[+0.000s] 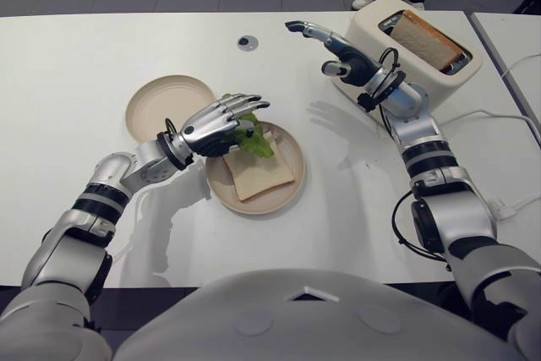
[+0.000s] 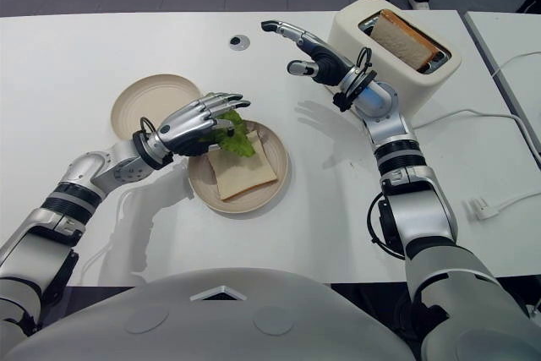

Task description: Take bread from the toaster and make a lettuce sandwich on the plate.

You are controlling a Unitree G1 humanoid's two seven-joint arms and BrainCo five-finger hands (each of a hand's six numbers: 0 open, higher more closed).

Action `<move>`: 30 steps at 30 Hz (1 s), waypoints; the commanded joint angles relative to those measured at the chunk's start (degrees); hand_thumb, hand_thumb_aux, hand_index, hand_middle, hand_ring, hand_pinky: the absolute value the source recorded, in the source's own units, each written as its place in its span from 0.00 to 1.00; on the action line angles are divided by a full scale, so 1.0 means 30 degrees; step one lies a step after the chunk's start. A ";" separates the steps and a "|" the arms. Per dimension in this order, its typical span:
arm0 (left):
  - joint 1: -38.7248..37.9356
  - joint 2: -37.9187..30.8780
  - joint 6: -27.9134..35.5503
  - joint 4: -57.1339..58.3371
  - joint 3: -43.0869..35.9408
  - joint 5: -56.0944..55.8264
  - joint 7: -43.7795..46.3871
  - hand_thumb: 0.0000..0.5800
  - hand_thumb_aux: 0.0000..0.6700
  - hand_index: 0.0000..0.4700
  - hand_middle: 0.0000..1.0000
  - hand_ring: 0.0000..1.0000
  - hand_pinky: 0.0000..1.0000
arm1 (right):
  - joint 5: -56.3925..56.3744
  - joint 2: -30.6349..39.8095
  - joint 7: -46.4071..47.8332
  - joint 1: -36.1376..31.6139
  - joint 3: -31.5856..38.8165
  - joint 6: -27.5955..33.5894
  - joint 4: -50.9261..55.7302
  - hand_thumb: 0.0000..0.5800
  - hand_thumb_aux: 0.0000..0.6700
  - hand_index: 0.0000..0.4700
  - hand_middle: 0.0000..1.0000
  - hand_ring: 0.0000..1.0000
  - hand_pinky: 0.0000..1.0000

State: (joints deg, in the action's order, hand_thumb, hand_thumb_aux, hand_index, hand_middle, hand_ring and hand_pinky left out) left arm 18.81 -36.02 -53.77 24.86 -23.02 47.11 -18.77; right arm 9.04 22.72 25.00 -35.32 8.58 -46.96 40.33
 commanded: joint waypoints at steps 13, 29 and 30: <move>-0.1194 0.1140 -0.1514 -0.0055 -0.1093 -0.2198 0.4234 1.00 1.00 1.00 0.00 0.00 0.00 | 0.0507 0.0219 -0.0060 -0.0145 0.0110 -0.0092 0.0157 0.00 0.00 0.00 0.00 0.00 0.00; -0.1096 0.1099 -0.1271 0.0687 -0.0253 -0.3255 0.5743 0.00 0.00 0.00 0.00 0.00 0.00 | -0.0125 0.0510 -0.0028 -0.0120 -0.0414 -0.0021 -0.0632 0.00 0.00 0.00 0.00 0.00 0.00; -0.1117 0.0862 -0.1240 0.0597 0.0089 -0.3363 0.5683 0.00 0.00 0.00 0.00 0.00 0.00 | -0.0158 0.0767 -0.0246 -0.0135 -0.0693 0.0024 -0.0915 0.00 0.00 0.00 0.00 0.00 0.00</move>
State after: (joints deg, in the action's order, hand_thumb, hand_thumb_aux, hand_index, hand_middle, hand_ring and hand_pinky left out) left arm 15.48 -31.66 -58.08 27.19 -24.34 37.95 -1.91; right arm 9.32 23.38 24.81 -35.30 8.18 -47.04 39.20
